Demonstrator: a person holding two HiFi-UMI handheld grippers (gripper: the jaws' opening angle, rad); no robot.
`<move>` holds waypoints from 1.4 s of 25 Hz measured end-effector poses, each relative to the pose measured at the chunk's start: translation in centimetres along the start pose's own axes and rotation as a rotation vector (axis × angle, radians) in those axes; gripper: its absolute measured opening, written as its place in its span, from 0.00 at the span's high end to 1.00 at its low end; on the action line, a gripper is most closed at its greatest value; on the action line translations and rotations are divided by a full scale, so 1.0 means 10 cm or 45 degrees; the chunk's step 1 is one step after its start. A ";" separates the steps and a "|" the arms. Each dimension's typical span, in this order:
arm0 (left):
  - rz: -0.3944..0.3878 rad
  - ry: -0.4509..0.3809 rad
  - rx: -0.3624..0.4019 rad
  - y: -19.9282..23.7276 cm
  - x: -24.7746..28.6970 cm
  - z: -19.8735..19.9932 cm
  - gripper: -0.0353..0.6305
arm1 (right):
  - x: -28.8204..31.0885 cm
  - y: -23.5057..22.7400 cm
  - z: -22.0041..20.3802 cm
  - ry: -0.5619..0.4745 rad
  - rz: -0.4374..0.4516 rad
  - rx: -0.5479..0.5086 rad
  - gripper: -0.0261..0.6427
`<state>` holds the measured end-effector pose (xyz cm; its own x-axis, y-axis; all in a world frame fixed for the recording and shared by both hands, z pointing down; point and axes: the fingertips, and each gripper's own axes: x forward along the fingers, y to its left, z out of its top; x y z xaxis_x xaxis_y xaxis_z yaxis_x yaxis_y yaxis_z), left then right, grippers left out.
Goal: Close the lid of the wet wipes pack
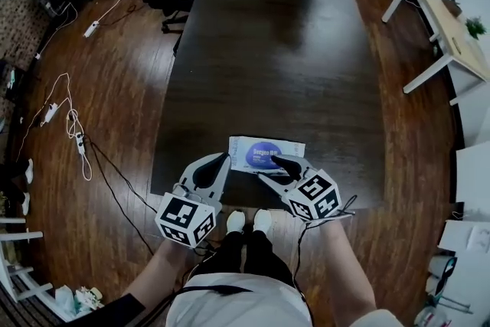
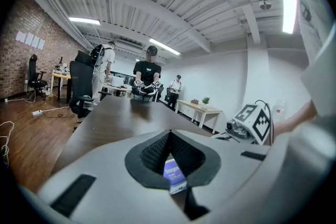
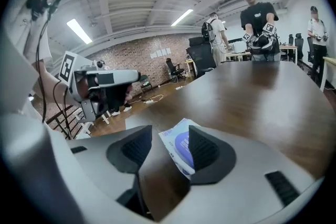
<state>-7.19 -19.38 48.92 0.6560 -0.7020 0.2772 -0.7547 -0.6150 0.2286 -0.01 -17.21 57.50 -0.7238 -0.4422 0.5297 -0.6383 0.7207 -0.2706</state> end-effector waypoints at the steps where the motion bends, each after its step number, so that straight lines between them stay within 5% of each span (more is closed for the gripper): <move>1: -0.004 -0.007 0.004 -0.03 -0.03 0.04 0.94 | -0.06 0.03 0.04 -0.025 -0.008 0.000 0.64; 12: -0.062 -0.126 0.058 -0.22 -0.22 0.59 0.94 | -0.89 0.31 0.80 -0.365 -0.126 0.025 0.64; 21: -0.095 -0.188 0.112 -0.36 -0.41 0.90 0.94 | -1.42 0.52 1.17 -0.554 -0.190 -0.002 0.77; 30: -0.107 -0.230 0.128 -0.46 -0.55 0.95 0.94 | -1.62 0.63 1.26 -0.638 -0.243 -0.031 0.94; 35: -0.116 -0.246 0.134 -0.51 -0.65 0.96 0.94 | -1.64 0.73 1.25 -0.643 -0.244 -0.048 0.95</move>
<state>-7.46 -15.10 37.03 0.7188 -0.6912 0.0740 -0.6936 -0.7060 0.1430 3.89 -11.41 36.78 -0.6370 -0.7627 0.1123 -0.7683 0.6162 -0.1732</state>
